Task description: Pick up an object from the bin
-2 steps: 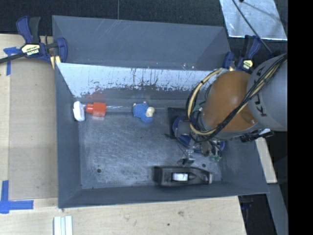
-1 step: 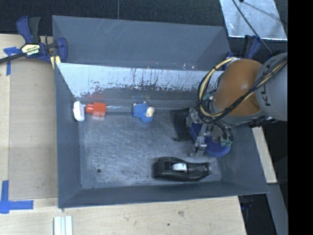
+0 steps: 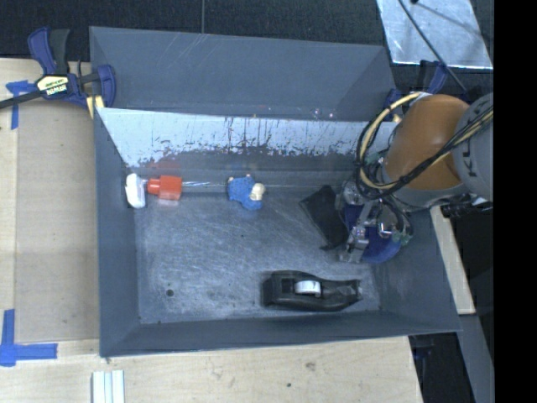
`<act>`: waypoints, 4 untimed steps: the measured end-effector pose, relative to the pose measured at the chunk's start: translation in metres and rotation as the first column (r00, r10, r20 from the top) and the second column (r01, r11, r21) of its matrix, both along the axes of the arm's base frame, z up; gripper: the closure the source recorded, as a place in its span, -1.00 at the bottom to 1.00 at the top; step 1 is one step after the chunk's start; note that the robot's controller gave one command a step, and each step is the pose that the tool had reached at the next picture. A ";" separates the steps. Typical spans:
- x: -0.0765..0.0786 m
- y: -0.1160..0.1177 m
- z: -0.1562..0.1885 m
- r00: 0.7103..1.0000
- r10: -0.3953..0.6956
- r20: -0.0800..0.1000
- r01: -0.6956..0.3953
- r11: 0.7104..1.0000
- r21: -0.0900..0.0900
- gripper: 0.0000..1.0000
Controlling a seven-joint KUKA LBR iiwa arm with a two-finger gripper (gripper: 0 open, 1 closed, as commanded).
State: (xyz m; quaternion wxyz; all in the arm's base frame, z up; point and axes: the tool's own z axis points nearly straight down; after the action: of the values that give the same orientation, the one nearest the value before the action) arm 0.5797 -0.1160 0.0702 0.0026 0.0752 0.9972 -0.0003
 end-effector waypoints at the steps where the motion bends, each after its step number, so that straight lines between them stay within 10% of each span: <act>1: 0.000 0.001 0.001 1.000 0.002 0.001 -0.002 1.000 0.000 1.00; 2: 0.000 0.001 0.000 1.000 0.003 -0.001 -0.003 1.000 0.000 -1.00; 3: 0.000 0.001 0.000 1.000 0.003 0.000 -0.003 1.000 0.000 1.00; 4: -0.018 0.006 0.115 1.000 0.028 0.006 -0.028 1.000 -0.001 1.00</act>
Offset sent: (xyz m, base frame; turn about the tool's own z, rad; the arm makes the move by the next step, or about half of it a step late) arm 0.0000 0.0000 0.0000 0.0000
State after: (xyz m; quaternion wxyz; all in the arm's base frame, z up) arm 0.5617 -0.1095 0.1857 0.0058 0.0612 0.9981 -0.0006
